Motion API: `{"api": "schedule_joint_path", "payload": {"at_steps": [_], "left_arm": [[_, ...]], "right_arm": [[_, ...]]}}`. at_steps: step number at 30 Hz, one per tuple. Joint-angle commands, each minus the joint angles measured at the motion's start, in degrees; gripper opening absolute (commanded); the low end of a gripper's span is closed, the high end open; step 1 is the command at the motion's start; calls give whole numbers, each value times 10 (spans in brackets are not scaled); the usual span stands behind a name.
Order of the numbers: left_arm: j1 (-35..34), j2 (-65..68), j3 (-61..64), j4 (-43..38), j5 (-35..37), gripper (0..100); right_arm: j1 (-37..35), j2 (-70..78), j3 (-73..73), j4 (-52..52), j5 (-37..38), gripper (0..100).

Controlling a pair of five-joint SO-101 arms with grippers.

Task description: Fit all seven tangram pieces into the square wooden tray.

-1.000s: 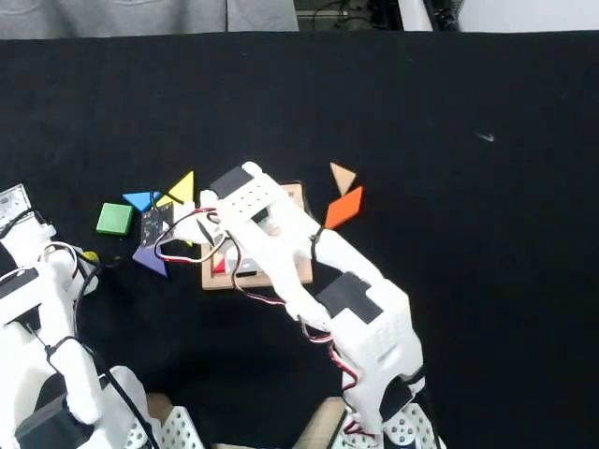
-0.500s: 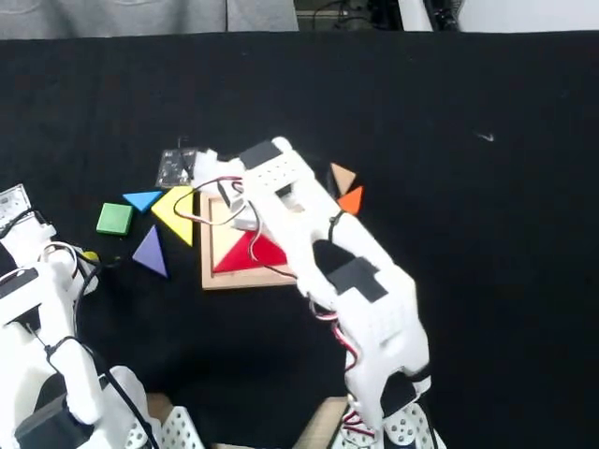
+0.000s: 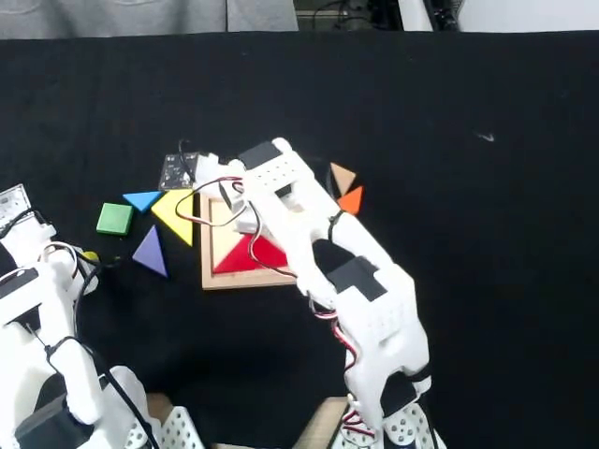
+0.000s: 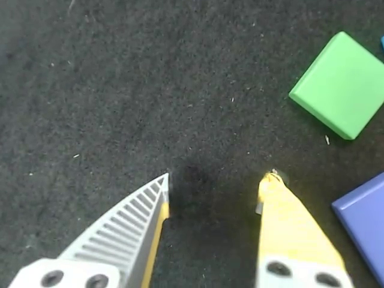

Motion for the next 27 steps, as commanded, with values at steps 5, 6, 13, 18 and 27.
{"api": "schedule_joint_path", "payload": {"at_steps": [5,6,13,18,27], "left_arm": [[-1,-16,-3,-13,-3,241],[-1,-16,-3,-13,-3,241],[-1,-16,-3,-13,-3,241],[-1,-16,-3,-13,-3,241],[1,-16,-3,-13,-3,241]], "right_arm": [[-5,-8,-28,54,-1,11],[-5,-13,-29,62,10,11],[23,-103,-36,76,20,11],[86,-173,-27,76,10,11],[183,-173,23,69,-257,15]]}}
